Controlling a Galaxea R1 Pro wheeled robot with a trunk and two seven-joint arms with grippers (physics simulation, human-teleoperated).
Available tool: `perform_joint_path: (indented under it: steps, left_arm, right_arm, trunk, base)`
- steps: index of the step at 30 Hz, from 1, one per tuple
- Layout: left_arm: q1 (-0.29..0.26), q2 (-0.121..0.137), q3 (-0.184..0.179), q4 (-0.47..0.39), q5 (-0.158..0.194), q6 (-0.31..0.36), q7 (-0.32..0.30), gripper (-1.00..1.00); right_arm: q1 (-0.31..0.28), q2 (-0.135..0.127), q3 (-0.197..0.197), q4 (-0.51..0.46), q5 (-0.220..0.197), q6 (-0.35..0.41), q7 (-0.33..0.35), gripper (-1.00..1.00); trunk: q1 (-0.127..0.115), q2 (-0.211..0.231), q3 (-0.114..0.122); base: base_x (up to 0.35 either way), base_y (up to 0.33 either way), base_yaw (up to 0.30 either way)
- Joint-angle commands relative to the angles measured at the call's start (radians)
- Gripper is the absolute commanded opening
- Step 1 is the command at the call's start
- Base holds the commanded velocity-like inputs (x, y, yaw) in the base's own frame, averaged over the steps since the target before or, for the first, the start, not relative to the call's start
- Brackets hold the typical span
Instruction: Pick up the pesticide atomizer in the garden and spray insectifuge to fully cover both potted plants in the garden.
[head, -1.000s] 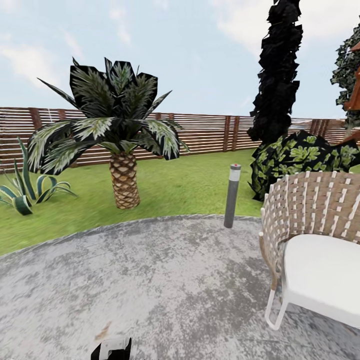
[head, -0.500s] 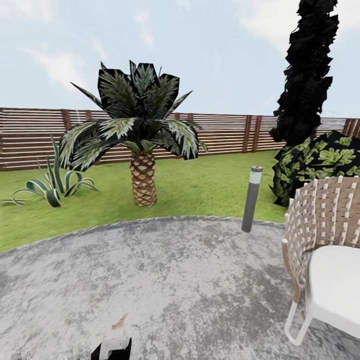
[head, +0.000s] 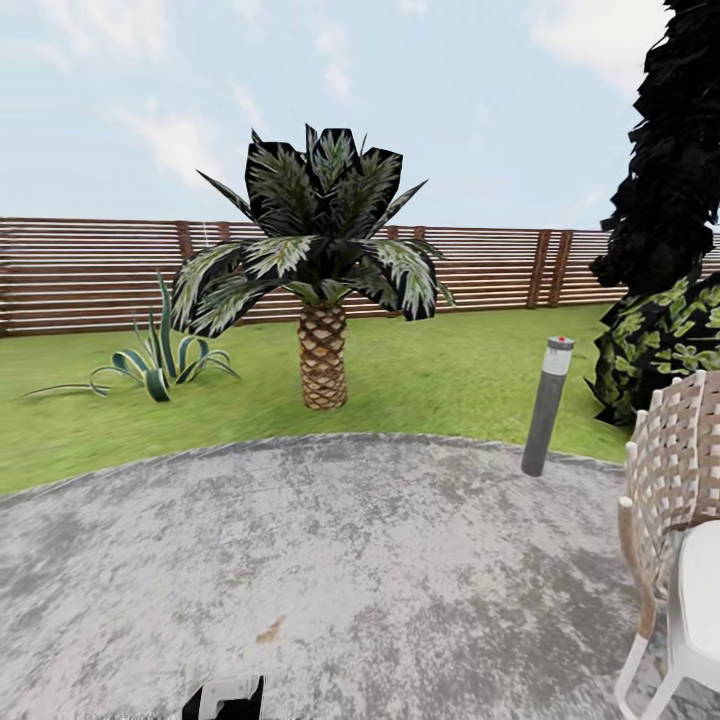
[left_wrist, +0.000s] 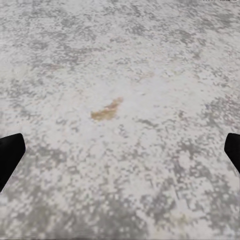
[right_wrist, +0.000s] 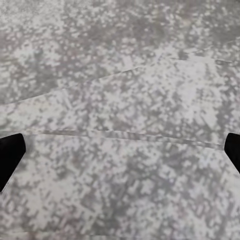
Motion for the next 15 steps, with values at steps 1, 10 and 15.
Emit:
perform_joint_path:
  steps: [1,10,15]
  left_arm:
    - [-0.001,0.0,0.0,0.001,0.006,-0.003,-0.001,1.0]
    - [-0.001,0.0,0.0,0.001,0.006,-0.003,-0.001,1.0]
    - [-0.001,0.0,0.0,0.001,0.007,-0.003,-0.001,1.0]
  right_arm:
    - [0.0,0.0,-0.001,0.0,-0.001,-0.003,0.0,1.0]
    - [0.0,0.0,-0.001,0.0,-0.001,-0.003,0.0,1.0]
    - [0.0,-0.001,-0.002,0.0,0.0,-0.003,0.0,1.0]
  trunk:
    - [0.0,0.0,-0.001]
    - [0.0,0.0,-0.001]
    - [0.0,0.0,-0.001]
  base:
    - [0.0,0.0,0.249]
    - [-0.114,-0.097,0.249]
    - [-0.23,-0.215,0.249]
